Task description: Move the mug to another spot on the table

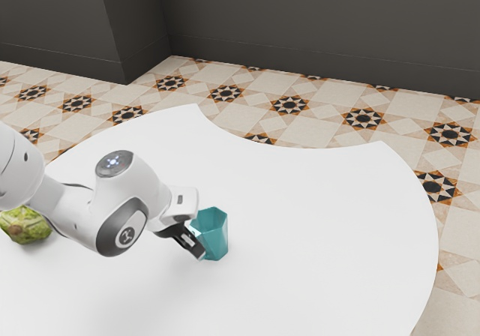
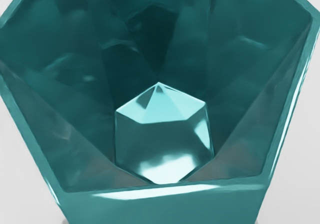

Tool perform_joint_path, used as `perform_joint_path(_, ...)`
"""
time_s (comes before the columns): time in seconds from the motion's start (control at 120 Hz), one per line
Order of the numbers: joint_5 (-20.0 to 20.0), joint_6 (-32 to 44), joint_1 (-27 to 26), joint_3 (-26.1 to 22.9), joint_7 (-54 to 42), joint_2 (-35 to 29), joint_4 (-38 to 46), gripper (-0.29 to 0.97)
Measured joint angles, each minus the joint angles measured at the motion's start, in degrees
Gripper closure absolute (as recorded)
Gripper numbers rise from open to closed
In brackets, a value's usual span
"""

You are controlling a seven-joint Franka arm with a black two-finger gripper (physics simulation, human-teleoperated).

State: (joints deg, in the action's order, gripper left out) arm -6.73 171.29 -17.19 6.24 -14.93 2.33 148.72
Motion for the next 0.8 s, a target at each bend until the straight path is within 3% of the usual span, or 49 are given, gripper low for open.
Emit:
perform_joint_path(0.608, -2.5, 2.5, -0.7, 0.0, 1.1, 0.1, 1.5, 0.61)
perform_joint_path(0.8, -3.4, 4.0, -0.3, 0.0, 1.3, 0.3, 1.5, 0.57)
